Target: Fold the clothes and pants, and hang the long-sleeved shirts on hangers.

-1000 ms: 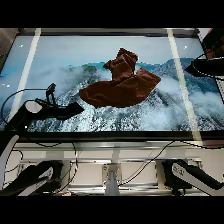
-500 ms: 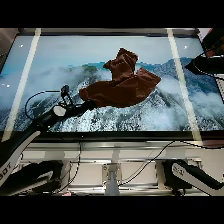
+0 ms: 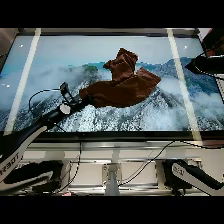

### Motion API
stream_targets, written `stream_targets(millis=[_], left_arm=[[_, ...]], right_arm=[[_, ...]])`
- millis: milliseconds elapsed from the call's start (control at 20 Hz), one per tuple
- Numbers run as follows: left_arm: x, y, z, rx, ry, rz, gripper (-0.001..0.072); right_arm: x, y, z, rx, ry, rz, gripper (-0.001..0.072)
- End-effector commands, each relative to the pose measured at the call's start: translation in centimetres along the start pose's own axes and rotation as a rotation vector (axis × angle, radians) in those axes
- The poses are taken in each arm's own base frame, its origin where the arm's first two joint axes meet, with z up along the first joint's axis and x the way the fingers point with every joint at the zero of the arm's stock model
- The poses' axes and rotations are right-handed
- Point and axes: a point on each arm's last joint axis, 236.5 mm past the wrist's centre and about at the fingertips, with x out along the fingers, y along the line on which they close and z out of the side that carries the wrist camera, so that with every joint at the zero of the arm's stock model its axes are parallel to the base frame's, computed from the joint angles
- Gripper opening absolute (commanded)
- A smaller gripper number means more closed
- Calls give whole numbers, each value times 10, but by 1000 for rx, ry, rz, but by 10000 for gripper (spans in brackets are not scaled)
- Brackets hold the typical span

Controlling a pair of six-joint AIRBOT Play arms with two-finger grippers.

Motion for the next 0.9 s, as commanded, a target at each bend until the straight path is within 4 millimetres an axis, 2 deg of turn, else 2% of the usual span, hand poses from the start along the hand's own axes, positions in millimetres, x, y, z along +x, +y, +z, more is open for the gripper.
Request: stream_targets(millis=[0, 50, 150, 250, 350, 400, 450, 550, 650, 750, 850], left_arm=[[12, -3, -1, 0, 22, 2, 639], [13, -5, -2, 1, 30, 0, 600], [14, -7, 0, 1, 26, -4, 475], [14, -7, 0, 1, 25, -4, 456], [14, -7, 1, 1, 23, -4, 146], [14, -6, 3, 1, 13, -2, 49], [14, -6, 7, 1, -3, -2, 15], [13, -11, 16, 2, -29, -8, 16], [9, -26, 30, 7, -58, -38, 15], [-6, -55, 55, 44, -118, -96, 16], [-38, -92, 88, 137, -211, -167, 16]], right_arm=[[0, 0, 0, 0, 1, 1, 12], [0, 1, 0, 0, 1, 1, 12], [0, 1, -1, 0, 4, 2, 12], [0, 1, -1, 0, 4, 2, 12], [0, 1, -2, 1, 6, 3, 11], [0, 1, -2, 0, 9, 4, 12], [0, 2, -3, 1, 14, 6, 11], [0, 2, -5, 0, 20, 7, 12], [0, 2, -5, 0, 21, 8, 12], [0, 2, -5, 0, 19, 7, 12], [0, 2, -3, 1, 14, 6, 11]])
